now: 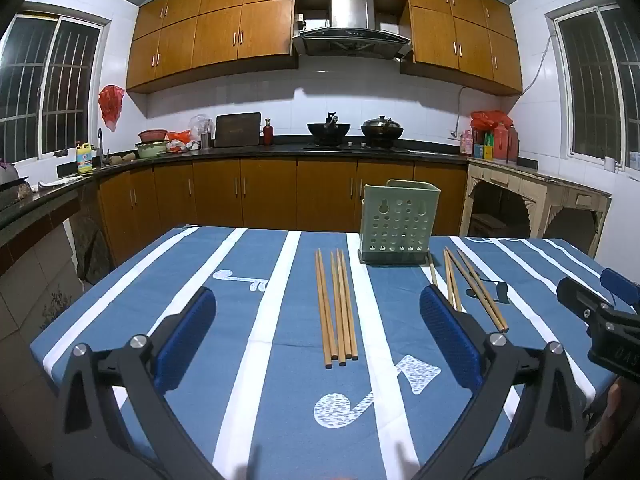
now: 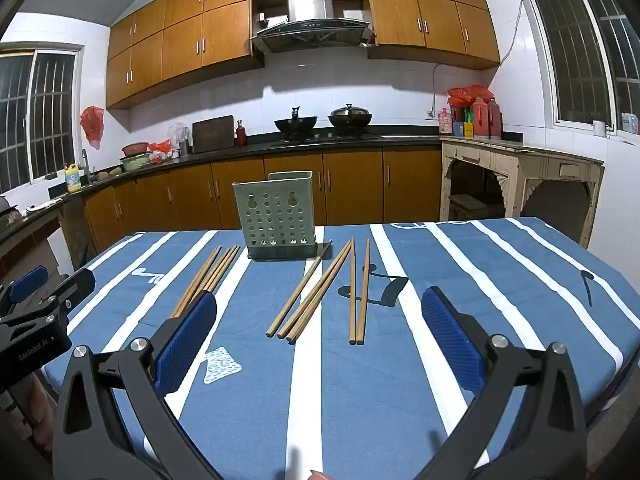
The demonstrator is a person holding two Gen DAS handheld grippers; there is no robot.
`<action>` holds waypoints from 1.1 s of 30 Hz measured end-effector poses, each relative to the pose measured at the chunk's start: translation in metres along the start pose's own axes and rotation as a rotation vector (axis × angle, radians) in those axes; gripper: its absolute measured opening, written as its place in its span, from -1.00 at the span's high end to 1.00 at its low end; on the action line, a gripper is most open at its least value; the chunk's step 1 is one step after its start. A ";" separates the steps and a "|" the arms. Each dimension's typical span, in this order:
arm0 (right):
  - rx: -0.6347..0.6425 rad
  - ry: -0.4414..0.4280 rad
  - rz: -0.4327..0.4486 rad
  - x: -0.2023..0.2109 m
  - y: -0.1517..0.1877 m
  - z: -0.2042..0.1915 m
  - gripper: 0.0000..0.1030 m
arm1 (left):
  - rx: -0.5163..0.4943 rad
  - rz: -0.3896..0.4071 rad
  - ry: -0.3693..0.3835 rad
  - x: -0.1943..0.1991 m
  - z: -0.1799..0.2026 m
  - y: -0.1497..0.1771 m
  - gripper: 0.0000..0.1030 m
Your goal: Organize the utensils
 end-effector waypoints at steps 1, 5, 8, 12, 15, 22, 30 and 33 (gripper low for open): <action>-0.001 0.000 0.000 0.000 0.000 0.000 -0.97 | 0.000 -0.001 0.000 0.000 0.000 0.000 -0.92; -0.001 0.000 0.000 0.000 0.000 0.000 -0.97 | 0.000 0.001 0.000 0.000 0.000 0.000 -0.92; -0.002 0.000 -0.002 0.000 0.000 0.000 -0.97 | 0.000 0.001 0.000 0.000 0.000 0.000 -0.92; -0.002 0.000 0.001 0.000 0.000 0.000 -0.97 | 0.000 0.001 -0.001 0.001 0.000 0.000 -0.92; -0.003 -0.001 -0.001 0.000 0.000 0.000 -0.97 | -0.001 0.002 -0.001 0.001 0.000 -0.001 -0.92; -0.004 -0.002 -0.001 0.000 0.000 0.000 -0.97 | 0.000 0.000 0.000 0.000 0.000 0.000 -0.92; -0.005 -0.002 -0.001 0.000 0.001 0.000 -0.97 | -0.001 0.001 0.000 0.000 0.000 0.000 -0.92; -0.005 -0.002 -0.001 0.000 0.001 0.000 -0.97 | -0.002 0.001 -0.001 0.000 0.000 0.000 -0.92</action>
Point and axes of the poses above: each gripper's, at about its wrist camera, not at the fingertips, and x roughly against the way its jaws point, z to its right, y to its underside, the point moved 5 cm from there along -x, roughly the way its jaws point, and after that the axes turned 6 degrees about -y, right-handed, at the moved point
